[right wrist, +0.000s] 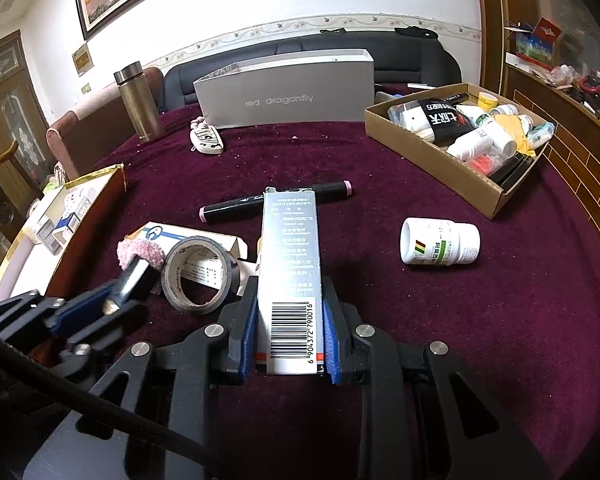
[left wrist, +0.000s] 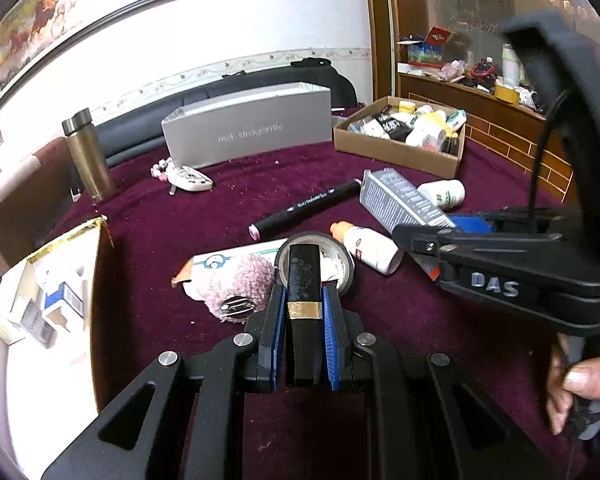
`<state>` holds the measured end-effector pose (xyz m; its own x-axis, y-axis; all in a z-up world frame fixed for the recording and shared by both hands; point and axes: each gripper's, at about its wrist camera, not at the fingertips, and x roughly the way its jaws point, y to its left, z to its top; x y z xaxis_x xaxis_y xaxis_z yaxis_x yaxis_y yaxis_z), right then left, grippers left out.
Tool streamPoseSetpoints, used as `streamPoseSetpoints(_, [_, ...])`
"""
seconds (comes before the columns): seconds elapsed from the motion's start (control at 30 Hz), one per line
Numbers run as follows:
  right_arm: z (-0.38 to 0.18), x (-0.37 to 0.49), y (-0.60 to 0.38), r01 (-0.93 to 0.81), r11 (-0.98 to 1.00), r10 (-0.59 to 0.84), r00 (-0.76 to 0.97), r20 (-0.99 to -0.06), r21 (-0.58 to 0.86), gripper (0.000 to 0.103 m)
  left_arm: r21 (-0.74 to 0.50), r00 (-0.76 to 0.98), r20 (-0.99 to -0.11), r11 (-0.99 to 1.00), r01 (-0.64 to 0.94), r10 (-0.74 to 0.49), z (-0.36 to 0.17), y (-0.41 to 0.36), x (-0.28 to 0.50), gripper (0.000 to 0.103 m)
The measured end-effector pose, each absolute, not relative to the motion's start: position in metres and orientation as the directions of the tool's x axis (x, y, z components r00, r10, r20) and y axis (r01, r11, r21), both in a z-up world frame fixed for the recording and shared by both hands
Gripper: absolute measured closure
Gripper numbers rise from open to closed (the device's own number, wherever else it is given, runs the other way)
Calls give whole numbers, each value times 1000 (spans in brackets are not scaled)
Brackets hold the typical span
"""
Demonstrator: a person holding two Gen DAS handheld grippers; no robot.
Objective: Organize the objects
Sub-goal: 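Lift the lipstick and tall box and carry both toward the tray, then lower the tall box into the tray and open the right tool while the left tool lowers the lipstick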
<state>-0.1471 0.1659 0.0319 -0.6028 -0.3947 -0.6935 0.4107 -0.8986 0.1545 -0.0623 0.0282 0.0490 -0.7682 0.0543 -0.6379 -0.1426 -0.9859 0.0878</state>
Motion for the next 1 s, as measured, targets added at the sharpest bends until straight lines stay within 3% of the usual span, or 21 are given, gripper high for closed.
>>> streamPoseSetpoints(0.4, [52,-123,155,413,-849,-519,-546,-657,328,79,37,-812,-581,-994,-102,62,87,-14,-11,89])
streamPoseSetpoints(1.0, [87,-77,0,628,-736,-592,-416,-691,253,78,-74,-812,-579,-987,145,-76,95,-164,20,88])
